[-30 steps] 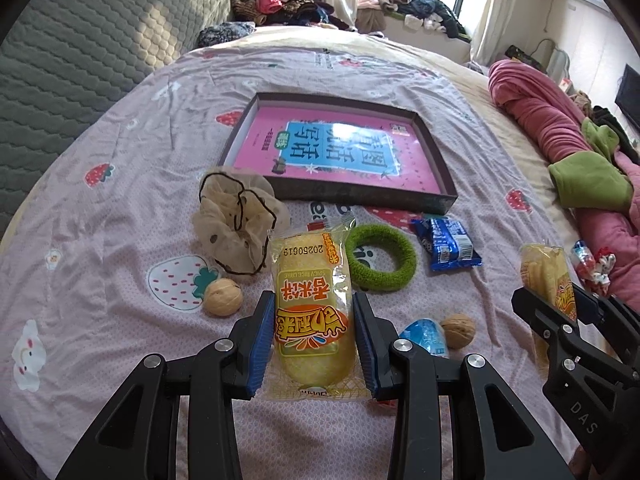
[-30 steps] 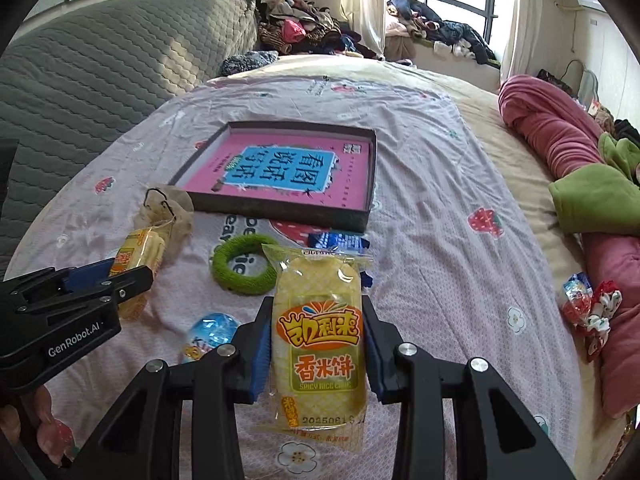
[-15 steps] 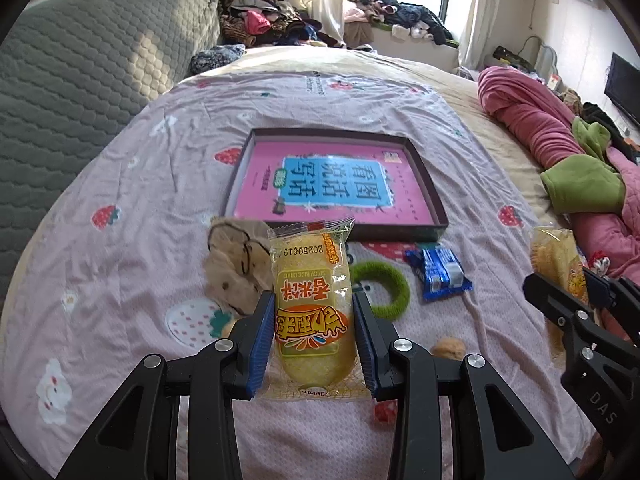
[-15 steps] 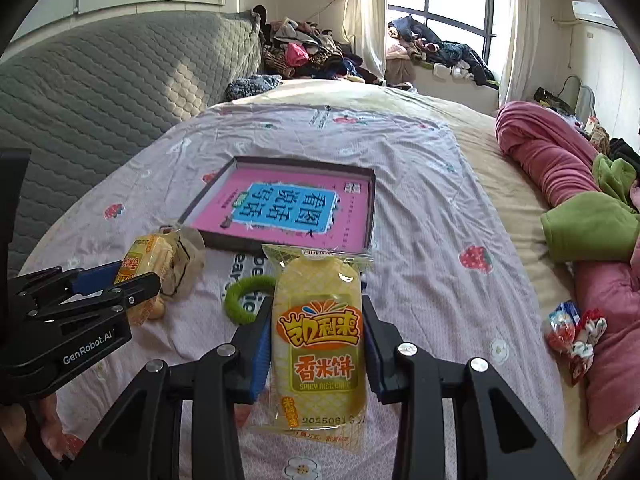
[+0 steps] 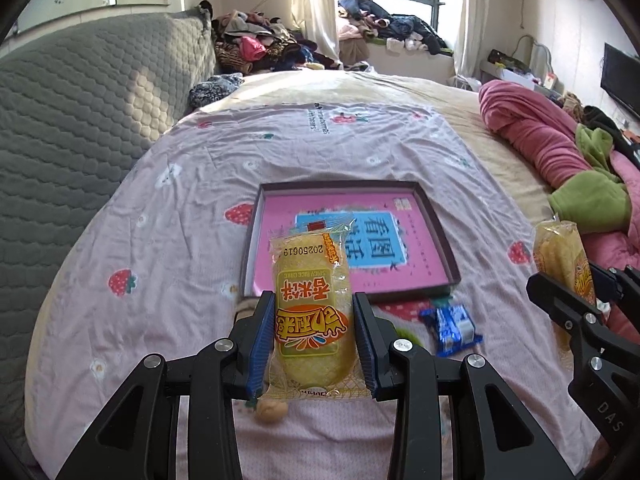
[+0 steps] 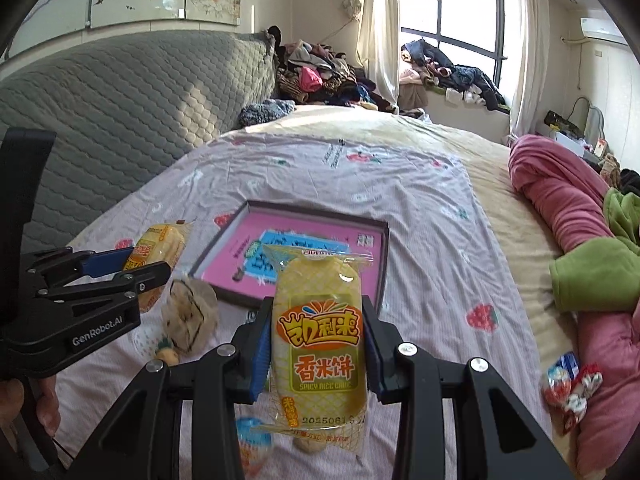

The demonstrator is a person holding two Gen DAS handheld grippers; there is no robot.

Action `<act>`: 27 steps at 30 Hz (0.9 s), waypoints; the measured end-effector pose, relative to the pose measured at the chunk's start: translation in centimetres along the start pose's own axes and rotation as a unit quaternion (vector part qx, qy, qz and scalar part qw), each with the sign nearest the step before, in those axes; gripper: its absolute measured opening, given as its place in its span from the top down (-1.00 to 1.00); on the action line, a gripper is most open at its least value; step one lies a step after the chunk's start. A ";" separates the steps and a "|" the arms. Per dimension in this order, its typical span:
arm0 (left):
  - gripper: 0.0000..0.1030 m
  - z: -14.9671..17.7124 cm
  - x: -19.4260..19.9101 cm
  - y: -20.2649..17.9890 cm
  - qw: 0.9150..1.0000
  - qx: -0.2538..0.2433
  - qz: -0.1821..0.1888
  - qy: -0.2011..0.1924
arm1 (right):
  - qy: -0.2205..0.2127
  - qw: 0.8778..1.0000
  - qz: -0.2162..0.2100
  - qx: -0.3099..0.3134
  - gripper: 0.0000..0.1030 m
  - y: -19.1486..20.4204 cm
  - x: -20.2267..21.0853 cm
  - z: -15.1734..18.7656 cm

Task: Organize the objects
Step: 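Carry the rice cakes over the pink book tray with both grippers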

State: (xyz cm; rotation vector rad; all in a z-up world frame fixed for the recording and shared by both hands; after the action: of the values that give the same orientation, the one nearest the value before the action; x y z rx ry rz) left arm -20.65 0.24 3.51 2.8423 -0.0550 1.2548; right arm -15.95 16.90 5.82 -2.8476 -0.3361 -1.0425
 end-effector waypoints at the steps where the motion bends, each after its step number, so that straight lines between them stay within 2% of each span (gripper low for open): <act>1: 0.24 -0.4 -0.2 -0.1 1.000 0.000 0.003 0.000 | -0.001 1.000 0.002 0.002 0.23 -0.1 -0.2 -0.5; 9: 0.24 -3.8 -2.7 -1.4 1.000 -0.009 0.002 -0.002 | -0.009 1.000 0.011 0.012 0.23 -0.7 -1.9 -3.7; 21: 0.24 -8.8 -7.4 -2.0 1.000 -0.017 -0.002 -0.008 | -0.020 1.000 0.006 0.013 0.23 -2.1 -6.5 -7.5; 27: 0.24 -10.3 -9.1 -1.7 1.000 -0.016 -0.016 -0.013 | -0.015 1.000 0.003 0.008 0.23 -2.4 -9.1 -8.0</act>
State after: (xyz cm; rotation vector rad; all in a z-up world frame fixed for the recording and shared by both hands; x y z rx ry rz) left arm -34.29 2.55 3.64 2.8209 -0.0296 1.1996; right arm -28.28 16.41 6.04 -2.8511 -0.3359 -0.9922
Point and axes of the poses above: each gripper's, at about its wrist camera, not at the fingertips, and x roughly against the way its jaws point, y to its left, z to its underside, the point moved 6 cm from there along -x, roughly the way its jaws point, and after that the axes turned 1 degree about -x, right-handed, at the moved point
